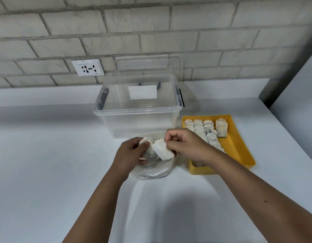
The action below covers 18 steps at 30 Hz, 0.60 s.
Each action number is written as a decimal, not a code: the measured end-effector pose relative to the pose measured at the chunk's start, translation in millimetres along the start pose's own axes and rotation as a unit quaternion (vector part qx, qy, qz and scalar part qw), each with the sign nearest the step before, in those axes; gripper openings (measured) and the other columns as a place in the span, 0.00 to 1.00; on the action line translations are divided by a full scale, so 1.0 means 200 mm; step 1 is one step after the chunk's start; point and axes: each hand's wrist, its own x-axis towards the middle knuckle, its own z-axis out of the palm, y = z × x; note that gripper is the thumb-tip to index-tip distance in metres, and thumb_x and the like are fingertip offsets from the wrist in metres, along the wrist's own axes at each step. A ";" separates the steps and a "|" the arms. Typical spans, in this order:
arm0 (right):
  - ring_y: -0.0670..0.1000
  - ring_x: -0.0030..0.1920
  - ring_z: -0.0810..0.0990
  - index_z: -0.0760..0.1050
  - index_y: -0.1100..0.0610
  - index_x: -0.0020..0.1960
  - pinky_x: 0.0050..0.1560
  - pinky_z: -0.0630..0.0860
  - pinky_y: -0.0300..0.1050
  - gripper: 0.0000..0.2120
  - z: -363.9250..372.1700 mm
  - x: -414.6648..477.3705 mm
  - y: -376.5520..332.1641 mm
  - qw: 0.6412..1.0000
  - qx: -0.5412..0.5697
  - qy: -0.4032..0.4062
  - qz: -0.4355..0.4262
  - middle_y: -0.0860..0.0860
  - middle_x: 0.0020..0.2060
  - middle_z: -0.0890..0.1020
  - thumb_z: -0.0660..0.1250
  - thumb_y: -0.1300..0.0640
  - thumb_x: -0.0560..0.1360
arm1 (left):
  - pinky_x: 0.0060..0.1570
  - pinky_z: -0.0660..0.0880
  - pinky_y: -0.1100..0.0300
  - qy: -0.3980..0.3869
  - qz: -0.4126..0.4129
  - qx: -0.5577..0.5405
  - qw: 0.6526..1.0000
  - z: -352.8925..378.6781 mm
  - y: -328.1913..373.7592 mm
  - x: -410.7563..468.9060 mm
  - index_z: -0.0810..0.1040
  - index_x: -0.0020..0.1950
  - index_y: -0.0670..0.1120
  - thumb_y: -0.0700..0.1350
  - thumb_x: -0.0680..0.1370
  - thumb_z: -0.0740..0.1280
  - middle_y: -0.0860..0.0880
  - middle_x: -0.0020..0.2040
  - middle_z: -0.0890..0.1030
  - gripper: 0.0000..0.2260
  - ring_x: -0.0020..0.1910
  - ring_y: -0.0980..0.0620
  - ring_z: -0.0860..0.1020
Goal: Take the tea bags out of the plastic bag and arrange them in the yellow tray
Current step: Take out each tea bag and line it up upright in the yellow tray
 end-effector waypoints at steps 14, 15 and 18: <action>0.56 0.29 0.81 0.76 0.61 0.45 0.35 0.80 0.46 0.04 -0.14 -0.20 0.16 0.971 0.109 0.150 0.148 0.57 0.30 0.81 0.66 0.61 0.77 | 0.42 0.82 0.56 -0.105 -0.035 -0.107 0.988 0.32 0.06 -0.04 0.81 0.56 0.39 0.39 0.81 0.65 0.43 0.45 0.85 0.07 0.41 0.49 0.85; 0.55 0.29 0.81 0.77 0.62 0.46 0.37 0.81 0.46 0.04 -0.15 -0.21 0.16 0.969 0.123 0.148 0.155 0.58 0.30 0.82 0.66 0.60 0.77 | 0.42 0.83 0.57 -0.101 -0.029 -0.102 0.989 0.34 0.06 -0.04 0.81 0.56 0.38 0.39 0.81 0.65 0.43 0.45 0.85 0.07 0.41 0.49 0.85; 0.54 0.32 0.82 0.78 0.63 0.49 0.38 0.83 0.47 0.07 -0.18 -0.24 0.18 0.965 0.156 0.147 0.153 0.58 0.34 0.83 0.71 0.60 0.75 | 0.42 0.83 0.57 -0.101 -0.007 -0.077 0.992 0.40 0.06 -0.03 0.81 0.54 0.39 0.38 0.81 0.65 0.42 0.45 0.85 0.06 0.42 0.48 0.85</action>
